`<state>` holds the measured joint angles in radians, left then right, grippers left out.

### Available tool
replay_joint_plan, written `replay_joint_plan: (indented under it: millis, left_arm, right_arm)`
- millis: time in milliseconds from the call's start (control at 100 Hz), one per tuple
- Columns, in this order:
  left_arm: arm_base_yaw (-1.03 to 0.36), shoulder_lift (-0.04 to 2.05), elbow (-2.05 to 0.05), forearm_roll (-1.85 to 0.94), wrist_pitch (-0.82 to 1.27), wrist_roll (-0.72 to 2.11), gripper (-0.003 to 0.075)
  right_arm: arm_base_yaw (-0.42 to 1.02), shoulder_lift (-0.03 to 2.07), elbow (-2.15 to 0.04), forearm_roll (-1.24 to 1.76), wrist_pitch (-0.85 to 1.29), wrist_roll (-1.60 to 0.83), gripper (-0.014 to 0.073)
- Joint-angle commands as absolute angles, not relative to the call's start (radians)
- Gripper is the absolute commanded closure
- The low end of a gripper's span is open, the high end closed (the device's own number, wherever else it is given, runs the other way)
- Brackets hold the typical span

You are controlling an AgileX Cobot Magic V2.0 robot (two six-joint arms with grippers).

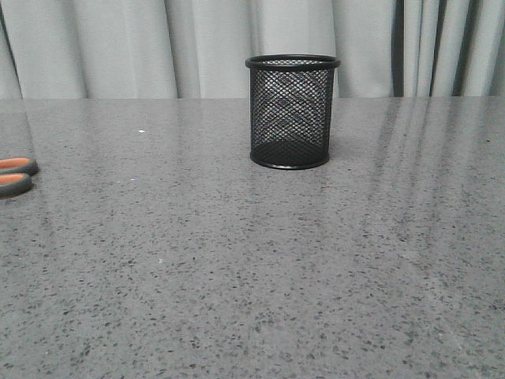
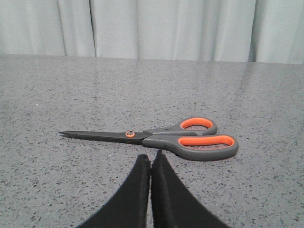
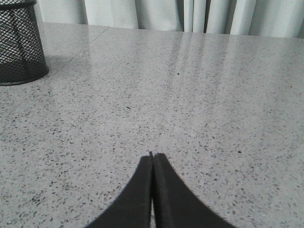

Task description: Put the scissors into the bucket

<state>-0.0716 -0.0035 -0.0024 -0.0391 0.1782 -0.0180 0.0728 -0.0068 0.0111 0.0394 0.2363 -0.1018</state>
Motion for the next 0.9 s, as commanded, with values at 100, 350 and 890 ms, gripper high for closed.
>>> replay_joint_plan:
  millis: [100,350,890]
  left_arm:
    - [-0.068,-0.027,0.025,-0.05,0.104,-0.029,0.0741]
    - [-0.068,-0.027,0.025,-0.05,0.104,-0.029,0.0741]
    - [-0.068,-0.027,0.025,0.0,0.104,-0.028,0.0741]
  right_arm:
    - [0.064,-0.032,0.028,0.035,0.158,-0.106,0.0652]
    - [0.064,-0.032,0.028,0.035,0.158,-0.106,0.0652]
    - [0.064,-0.032,0.028,0.035,0.124,-0.106,0.0652]
